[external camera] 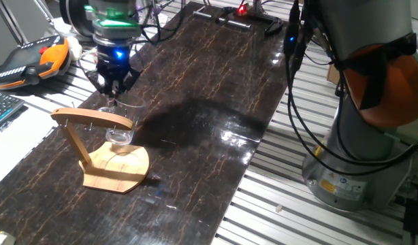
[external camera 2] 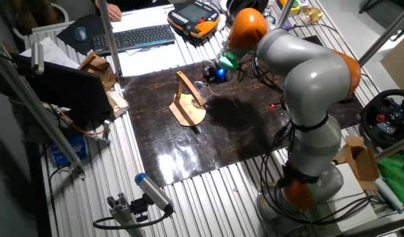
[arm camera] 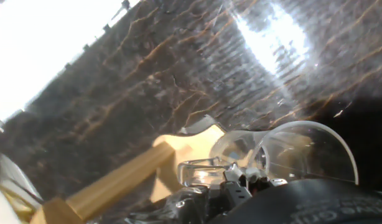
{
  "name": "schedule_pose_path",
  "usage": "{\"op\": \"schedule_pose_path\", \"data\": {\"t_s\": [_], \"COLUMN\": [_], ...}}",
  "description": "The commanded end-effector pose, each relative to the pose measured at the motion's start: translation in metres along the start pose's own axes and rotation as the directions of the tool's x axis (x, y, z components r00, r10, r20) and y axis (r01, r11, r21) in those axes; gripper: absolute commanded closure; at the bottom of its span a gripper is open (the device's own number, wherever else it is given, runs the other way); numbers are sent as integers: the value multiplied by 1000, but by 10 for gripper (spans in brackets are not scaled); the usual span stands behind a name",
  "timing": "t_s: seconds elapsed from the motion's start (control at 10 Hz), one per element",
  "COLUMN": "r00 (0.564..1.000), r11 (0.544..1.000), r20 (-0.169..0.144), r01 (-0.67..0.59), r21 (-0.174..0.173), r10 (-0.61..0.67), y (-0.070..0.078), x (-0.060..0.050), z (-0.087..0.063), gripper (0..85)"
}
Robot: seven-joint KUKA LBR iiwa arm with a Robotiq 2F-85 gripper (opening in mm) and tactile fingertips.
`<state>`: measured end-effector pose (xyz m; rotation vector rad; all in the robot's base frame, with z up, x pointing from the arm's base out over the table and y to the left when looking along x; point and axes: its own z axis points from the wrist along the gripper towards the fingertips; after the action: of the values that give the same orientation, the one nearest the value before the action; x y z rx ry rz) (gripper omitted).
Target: Put the cup on the cup rack
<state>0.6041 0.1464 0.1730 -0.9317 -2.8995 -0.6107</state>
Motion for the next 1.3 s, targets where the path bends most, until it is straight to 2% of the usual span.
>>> {"op": "schedule_pose_path", "data": {"t_s": [0.0, 0.1, 0.4, 0.6, 0.8, 0.9, 1.0, 1.2], "r00": [981, 980, 982, 985, 984, 986, 986, 988], "r11": [983, 983, 986, 986, 978, 978, 977, 977], "r20": [65, 78, 86, 59, -8, -22, -29, -13], "r01": [-181, -179, -163, -158, -178, -168, -164, -157], "r21": [-44, -37, -39, -56, -110, -126, -134, -142], "r10": [183, 182, 166, 161, 179, 167, 161, 157], "y": [0, 1, 1, 1, 1, 1, 1, 1], "x": [0, 2, 3, 3, 3, 3, 3, 3], "z": [0, 0, -1, -1, -1, -1, -1, -1], "gripper": [840, 840, 840, 840, 840, 840, 840, 840]}}
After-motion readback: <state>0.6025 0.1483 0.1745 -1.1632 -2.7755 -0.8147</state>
